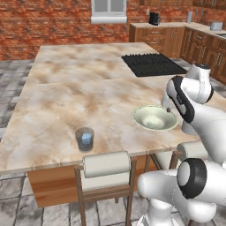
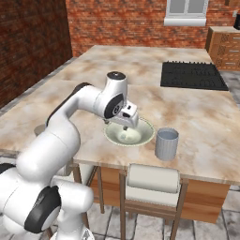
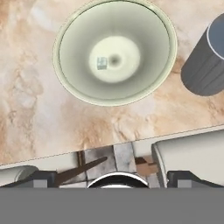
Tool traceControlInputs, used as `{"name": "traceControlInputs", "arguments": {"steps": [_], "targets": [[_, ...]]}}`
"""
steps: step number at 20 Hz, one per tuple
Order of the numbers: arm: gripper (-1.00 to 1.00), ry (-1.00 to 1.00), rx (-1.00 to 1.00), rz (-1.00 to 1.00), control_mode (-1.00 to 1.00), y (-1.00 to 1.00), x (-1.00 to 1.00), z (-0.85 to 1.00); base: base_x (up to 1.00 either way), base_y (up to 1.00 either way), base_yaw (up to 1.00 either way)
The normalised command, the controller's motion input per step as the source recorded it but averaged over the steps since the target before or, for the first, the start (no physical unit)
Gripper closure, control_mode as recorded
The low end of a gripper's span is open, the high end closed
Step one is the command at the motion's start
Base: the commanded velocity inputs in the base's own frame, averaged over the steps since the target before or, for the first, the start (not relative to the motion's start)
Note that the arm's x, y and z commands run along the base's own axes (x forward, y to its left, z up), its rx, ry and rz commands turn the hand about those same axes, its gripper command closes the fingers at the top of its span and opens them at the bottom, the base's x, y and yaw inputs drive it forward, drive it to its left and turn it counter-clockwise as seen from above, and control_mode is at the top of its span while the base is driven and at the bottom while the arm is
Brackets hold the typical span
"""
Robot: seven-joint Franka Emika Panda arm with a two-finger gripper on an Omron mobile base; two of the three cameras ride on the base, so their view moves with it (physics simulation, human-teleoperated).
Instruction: There are four ice cubes in the ice bowl. Place two ice cubes in each glass of water.
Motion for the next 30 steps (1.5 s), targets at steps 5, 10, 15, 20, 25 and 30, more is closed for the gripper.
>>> {"name": "traceControlInputs", "arguments": {"steps": [5,10,15,20,25,30], "targets": [[-1.00,0.09,-0.01,0.00,-1.00,0.24,0.06,-0.32,0.00,0.00,0.00],[-1.00,0.04,0.00,0.00,-1.00,0.03,0.10,-0.42,0.00,0.00,0.00],[-1.00,0.00,0.00,0.00,-1.00,0.00,0.19,-0.26,0.00,0.00,0.00],[-1.00,0.00,0.00,0.00,-1.00,0.13,0.26,-0.20,0.00,0.00,0.00],[-1.00,0.00,0.00,0.00,-1.00,0.17,0.28,-0.23,0.00,0.00,0.00],[-1.00,0.00,0.00,0.03,-1.00,0.03,0.25,-0.34,0.00,0.00,0.00]]}}
